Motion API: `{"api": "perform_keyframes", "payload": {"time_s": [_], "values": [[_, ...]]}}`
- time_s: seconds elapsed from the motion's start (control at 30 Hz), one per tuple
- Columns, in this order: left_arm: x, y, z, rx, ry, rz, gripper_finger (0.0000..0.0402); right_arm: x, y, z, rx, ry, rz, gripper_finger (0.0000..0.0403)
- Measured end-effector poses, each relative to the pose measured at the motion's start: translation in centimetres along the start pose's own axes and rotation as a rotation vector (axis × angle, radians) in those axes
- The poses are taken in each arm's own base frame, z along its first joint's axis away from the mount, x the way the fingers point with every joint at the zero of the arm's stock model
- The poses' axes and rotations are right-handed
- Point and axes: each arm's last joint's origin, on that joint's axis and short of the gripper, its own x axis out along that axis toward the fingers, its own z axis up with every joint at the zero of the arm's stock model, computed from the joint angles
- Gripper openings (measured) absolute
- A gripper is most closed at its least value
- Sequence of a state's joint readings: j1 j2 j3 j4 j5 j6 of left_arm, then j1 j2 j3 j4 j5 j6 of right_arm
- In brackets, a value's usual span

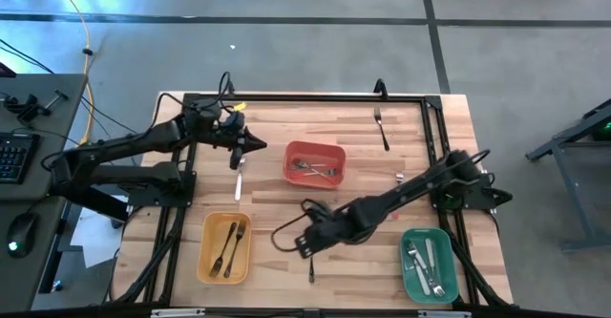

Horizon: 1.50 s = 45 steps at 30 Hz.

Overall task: Sort silverware by color (type)
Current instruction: Put the bottom black fork into the yellow bin

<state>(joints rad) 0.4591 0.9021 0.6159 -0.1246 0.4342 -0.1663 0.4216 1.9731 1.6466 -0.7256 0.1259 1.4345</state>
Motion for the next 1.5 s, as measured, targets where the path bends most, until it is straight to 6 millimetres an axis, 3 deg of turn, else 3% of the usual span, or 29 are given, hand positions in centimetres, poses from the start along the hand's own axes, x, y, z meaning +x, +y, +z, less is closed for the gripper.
{"api": "perform_keyframes", "payload": {"time_s": [0.27, 0.47, 0.67, 0.87, 1.1, 1.37, 1.5], "values": [[-2.0, -0.7, -0.1, -0.036, -0.025, 0.074, 0.0, 3.7, 1.7, -0.4, 0.055, 0.12, -0.107, 0.0116], [-3.6, -1.4, -0.4, 0.002, -0.03, 0.069, 0.0, 7.2, 0.5, -0.2, 0.182, 0.119, -0.207, 0.0123], [-5.6, -2.3, -1.1, 0.052, -0.026, 0.066, 0.0, 9.0, -0.3, -0.7, 0.297, 0.107, -0.28, 0.0123], [-7.4, -3.0, -1.4, 0.035, -0.071, 0.065, 0.0, 10.3, -0.7, -1.1, 0.305, 0.104, -0.303, 0.0097], [-9.1, -3.5, -2.4, 0.048, -0.085, 0.113, 0.0, 10.7, -0.6, -0.6, 0.269, 0.11, -0.274, 0.0012], [-9.2, -2.9, -6.6, -0.039, -0.183, 0.069, 0.0, 11.6, 1.6, 0.8, 0.243, 0.045, -0.008, 0.0002], [-9.4, -2.9, -7.8, -0.032, -0.304, 0.018, 0.0, 11.4, 3.3, 1.5, 0.272, -0.026, 0.164, 0.0001]]}}
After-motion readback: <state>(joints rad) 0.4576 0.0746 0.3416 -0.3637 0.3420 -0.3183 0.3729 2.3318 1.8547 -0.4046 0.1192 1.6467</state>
